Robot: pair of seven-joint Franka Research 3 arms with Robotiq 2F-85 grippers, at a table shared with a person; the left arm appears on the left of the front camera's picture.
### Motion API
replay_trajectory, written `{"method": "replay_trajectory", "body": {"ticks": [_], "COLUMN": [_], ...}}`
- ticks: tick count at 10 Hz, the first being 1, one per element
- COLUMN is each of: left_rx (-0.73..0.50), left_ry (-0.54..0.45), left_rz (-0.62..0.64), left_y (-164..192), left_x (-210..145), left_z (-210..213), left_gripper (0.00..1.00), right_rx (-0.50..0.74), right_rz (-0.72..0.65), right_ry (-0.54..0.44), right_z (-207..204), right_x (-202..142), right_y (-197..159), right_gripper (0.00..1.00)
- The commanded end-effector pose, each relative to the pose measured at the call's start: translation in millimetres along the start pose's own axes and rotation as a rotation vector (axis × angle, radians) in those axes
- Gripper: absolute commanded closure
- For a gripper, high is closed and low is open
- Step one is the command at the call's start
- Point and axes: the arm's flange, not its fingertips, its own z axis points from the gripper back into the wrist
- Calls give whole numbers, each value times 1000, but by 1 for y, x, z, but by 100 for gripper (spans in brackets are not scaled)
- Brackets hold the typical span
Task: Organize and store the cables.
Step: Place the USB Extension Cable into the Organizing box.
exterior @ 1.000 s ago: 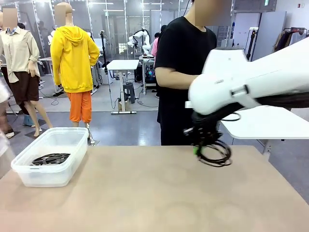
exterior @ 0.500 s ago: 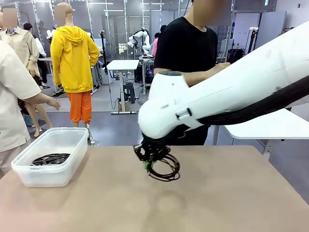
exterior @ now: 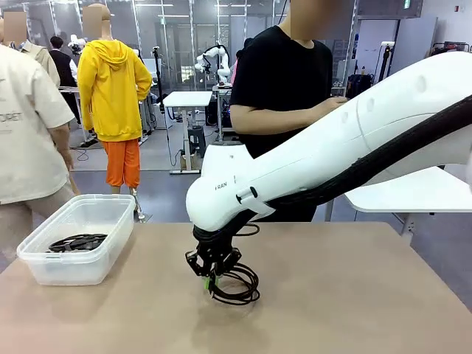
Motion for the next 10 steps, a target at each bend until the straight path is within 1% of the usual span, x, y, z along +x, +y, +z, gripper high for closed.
{"method": "replay_trajectory", "body": {"ticks": [1, 2, 3, 4, 6, 7, 8, 10], "left_rx": [-3, -3, 0, -37, -95, -121, -143, -192], "left_ry": [-24, -24, 0, 2, 23, 42, 71, 130], "left_rz": [-8, -8, 0, -31, -28, -29, -32, -25], "left_y": [0, 0, 0, 4, 8, 8, 9, 7], "left_x": [0, 0, 0, 13, 34, 44, 58, 89], "left_z": [0, 0, 0, -4, -23, -32, -45, -84], "left_gripper": [0, 0, 0, 0, 0, 0, 0, 0], "right_rx": [2, 4, 13, 40, 81, 104, 113, 157], "right_rz": [-7, -11, -21, -43, -38, -36, -26, 11], "right_ry": [12, 1, -12, -17, -47, -75, -123, -200], "right_z": [6, 10, 15, 22, 41, 55, 72, 107], "right_x": [7, 6, 4, 0, -13, -22, -34, -62], "right_y": [-3, -6, -14, -24, -44, -60, -82, -130], "right_gripper": [76, 36, 29, 0, 0, 2, 0, 0]}}
